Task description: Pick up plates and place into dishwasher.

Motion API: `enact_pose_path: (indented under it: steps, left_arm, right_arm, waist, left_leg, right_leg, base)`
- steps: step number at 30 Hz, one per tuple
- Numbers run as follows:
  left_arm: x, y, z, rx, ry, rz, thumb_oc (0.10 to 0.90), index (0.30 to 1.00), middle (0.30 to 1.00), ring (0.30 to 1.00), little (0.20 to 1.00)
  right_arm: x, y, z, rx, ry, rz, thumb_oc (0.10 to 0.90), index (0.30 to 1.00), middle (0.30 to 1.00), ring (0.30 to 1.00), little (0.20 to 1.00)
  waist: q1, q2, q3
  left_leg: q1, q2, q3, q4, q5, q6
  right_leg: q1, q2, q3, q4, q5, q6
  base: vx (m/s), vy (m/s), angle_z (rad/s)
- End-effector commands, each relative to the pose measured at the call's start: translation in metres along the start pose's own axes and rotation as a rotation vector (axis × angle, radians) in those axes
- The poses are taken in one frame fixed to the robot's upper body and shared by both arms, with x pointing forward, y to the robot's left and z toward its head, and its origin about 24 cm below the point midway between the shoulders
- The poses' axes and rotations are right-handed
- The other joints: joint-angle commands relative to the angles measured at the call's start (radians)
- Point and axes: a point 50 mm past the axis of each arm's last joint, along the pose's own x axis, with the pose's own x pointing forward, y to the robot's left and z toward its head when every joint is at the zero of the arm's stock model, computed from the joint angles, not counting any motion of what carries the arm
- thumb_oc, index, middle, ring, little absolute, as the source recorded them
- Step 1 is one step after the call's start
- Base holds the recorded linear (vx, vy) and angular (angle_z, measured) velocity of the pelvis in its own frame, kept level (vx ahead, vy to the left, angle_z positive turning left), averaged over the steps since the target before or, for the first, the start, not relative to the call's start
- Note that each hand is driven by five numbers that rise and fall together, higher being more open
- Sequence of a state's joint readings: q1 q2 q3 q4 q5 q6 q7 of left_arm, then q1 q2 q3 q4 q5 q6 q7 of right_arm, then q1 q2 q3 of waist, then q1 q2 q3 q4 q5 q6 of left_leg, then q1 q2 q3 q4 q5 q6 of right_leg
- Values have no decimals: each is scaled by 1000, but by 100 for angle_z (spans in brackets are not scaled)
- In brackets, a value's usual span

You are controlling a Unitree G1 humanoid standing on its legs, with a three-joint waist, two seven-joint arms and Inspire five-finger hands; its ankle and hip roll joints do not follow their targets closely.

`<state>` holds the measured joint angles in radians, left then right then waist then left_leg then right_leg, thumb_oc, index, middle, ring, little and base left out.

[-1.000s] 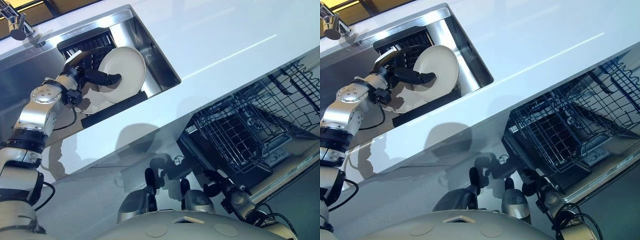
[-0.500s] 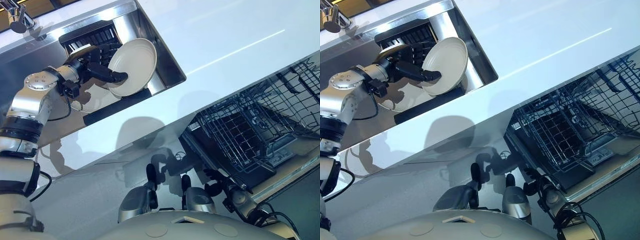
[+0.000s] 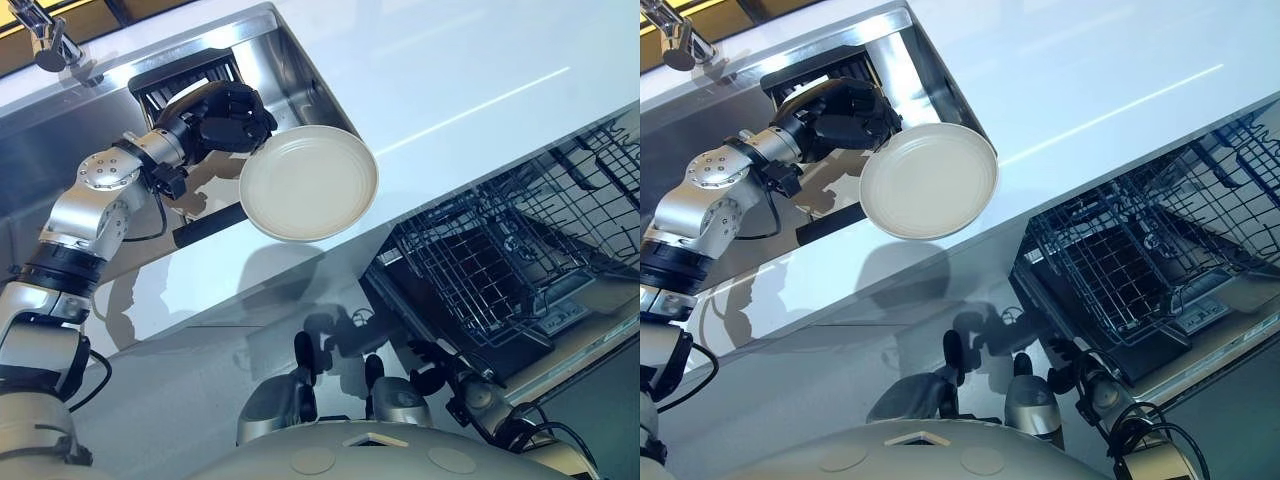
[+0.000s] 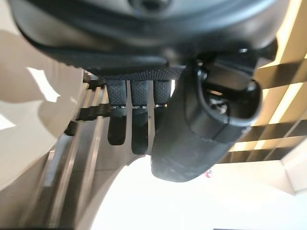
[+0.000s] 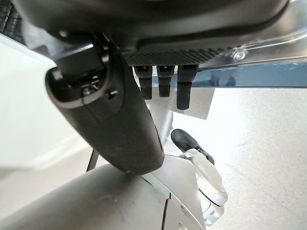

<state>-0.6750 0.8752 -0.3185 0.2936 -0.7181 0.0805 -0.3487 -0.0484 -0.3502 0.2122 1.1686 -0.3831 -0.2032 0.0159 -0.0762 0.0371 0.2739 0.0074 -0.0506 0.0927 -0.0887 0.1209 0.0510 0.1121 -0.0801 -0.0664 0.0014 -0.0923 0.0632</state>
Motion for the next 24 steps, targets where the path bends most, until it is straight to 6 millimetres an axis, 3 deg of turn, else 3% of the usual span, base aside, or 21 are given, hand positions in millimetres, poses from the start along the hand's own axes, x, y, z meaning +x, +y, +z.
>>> enact_pose_path:
  steps: [1, 14, 24]
  left_arm:
    - [-9, 25, 48, -14, -289, 132, 100, 300, 300, 300, 200]
    - [-15, 33, 43, 1, -286, 245, 100, 300, 300, 300, 200]
    - [-32, 56, 31, 35, -253, 425, 100, 300, 300, 300, 200]
  right_arm:
    - [-15, -3, -40, -51, 114, 0, 800, 900, 900, 900, 900]
    - [-18, 0, -46, -54, 113, 5, 800, 900, 900, 900, 900]
    - [-19, 2, -46, -82, 104, 17, 800, 900, 900, 900, 900]
  waist:
    - [9, 43, -106]
    - [15, 55, -129]
    - [14, 59, -144]
  left_leg:
    - [33, -55, 14, 98, -220, 16]
    - [51, -45, 2, 90, -217, 0]
    - [65, -36, 4, 80, -212, -11]
  right_leg:
    - [-165, 58, 14, 97, 11, 29]
    - [-126, 59, -10, 75, -7, 17]
    - [-99, 68, -18, 52, -13, 7]
  base:
    - [0, 0, 0]
    - [-5, -7, 1]
    - [-20, -11, 1]
